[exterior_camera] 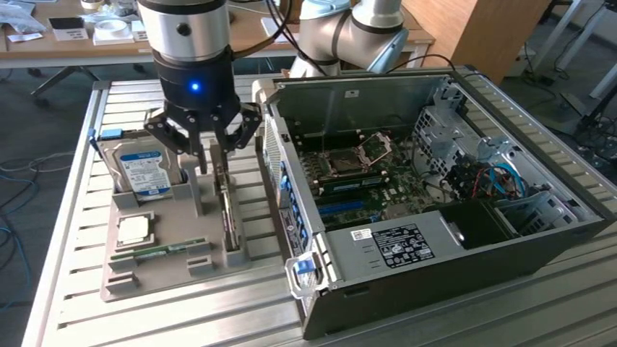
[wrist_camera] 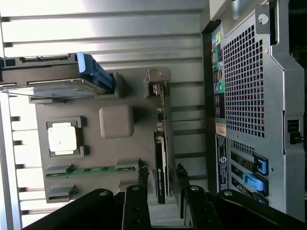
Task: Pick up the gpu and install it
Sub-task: 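Pick up the gpu and move the gpu toward the slot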
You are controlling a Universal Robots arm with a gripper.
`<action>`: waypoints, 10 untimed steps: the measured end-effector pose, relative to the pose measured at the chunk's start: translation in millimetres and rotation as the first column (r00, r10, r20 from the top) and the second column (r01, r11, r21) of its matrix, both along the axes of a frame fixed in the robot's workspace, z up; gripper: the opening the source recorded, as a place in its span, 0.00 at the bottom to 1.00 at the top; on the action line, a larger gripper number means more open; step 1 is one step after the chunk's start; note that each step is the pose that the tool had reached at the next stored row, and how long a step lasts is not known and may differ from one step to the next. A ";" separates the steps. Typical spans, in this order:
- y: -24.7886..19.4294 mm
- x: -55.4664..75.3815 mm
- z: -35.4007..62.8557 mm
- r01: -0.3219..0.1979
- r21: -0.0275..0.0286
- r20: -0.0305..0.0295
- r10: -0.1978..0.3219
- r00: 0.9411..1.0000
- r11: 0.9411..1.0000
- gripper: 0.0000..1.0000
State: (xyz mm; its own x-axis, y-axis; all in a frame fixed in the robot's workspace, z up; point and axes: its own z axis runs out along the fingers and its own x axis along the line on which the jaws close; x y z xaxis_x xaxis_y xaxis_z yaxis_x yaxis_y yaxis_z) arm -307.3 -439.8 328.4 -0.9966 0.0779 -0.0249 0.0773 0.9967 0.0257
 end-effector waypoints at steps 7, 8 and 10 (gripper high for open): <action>0.0 0.0 -3.1 0.000 -0.002 0.000 0.000 1.000 1.000 0.36; -0.1 0.0 -3.1 0.000 -0.004 0.000 0.000 1.000 1.000 0.36; -0.1 0.0 -3.1 0.000 -0.005 0.000 0.000 1.000 1.000 0.37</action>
State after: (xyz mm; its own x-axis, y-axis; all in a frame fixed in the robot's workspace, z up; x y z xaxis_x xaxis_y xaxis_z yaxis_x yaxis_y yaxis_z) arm -307.3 -439.9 325.4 -0.9966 0.0779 -0.0253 0.0773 0.9968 0.0211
